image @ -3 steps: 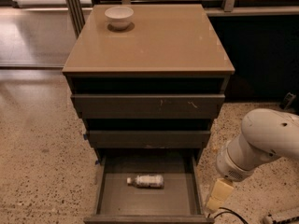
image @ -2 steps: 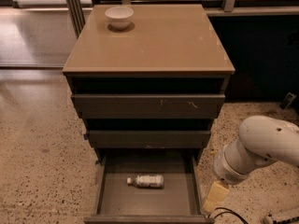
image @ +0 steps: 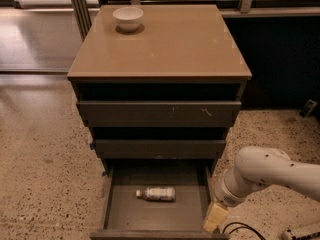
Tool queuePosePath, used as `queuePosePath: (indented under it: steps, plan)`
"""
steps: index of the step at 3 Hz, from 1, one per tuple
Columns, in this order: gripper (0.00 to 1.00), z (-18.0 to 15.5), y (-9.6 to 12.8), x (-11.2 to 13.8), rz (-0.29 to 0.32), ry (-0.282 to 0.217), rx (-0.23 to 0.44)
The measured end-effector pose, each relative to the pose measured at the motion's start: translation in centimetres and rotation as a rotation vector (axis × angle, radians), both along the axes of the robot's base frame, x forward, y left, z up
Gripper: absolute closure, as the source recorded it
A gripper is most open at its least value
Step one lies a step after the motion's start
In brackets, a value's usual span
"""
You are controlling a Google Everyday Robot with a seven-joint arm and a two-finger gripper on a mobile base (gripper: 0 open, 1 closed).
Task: Pick blue plastic bottle from bottom drawer and place on counter
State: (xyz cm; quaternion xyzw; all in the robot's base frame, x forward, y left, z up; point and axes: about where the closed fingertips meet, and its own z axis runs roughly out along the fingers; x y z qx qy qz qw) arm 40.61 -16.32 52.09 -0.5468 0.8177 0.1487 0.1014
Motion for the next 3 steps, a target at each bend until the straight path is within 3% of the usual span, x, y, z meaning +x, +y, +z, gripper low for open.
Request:
queuePosePath:
  steps: [1,3]
  plan:
    - [0.0,-4.1,0.9,0.8,-0.042,-0.014,0.034]
    - [0.0,-10.5,4.7,1.3,0.009,0.009,0.058]
